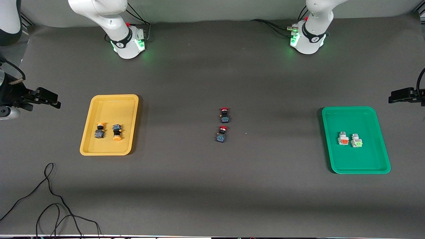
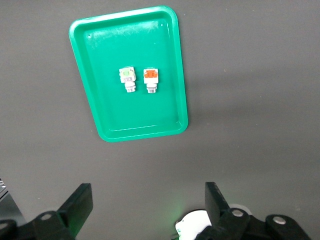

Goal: Place green and yellow buttons in trays

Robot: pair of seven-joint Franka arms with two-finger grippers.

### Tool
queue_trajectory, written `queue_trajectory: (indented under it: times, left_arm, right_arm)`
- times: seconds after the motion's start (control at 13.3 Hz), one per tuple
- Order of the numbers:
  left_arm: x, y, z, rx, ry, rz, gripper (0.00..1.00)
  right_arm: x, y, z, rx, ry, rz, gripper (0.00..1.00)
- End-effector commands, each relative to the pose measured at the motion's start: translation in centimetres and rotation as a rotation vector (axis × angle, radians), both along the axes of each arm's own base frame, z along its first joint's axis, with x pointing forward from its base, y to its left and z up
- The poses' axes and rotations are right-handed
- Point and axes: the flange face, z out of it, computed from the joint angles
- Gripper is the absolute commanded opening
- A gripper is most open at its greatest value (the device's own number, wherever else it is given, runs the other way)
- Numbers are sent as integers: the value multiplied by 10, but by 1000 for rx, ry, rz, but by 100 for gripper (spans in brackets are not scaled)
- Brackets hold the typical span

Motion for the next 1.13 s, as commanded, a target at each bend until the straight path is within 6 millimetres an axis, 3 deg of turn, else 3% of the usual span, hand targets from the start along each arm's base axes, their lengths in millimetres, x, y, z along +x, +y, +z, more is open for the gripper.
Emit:
queue_trajectory:
  times: [0.0,0.15,0.53,0.6,0.75,1.05]
  left_arm:
    - [1,-1,4,-14,7,-2,100]
    - [-1,-5,10,-9,-5,-5,100]
    - [0,-53,10,53,6,-34,100]
    - [-5,-55,21,32,-24,-22,100]
    - [-18,-72,22,37,-66,-42,100]
    - [-49,-91,5,51,-136,-57,100]
  right_arm:
    - [2,-1,5,1,-5,-18,100]
    - [2,0,4,0,-3,-15,100]
    - [2,-1,5,-1,-5,-7,100]
    - [2,1,5,-1,-5,-4,100]
    - [2,1,6,-1,-5,-4,100]
    - [2,1,6,-3,-5,-4,100]
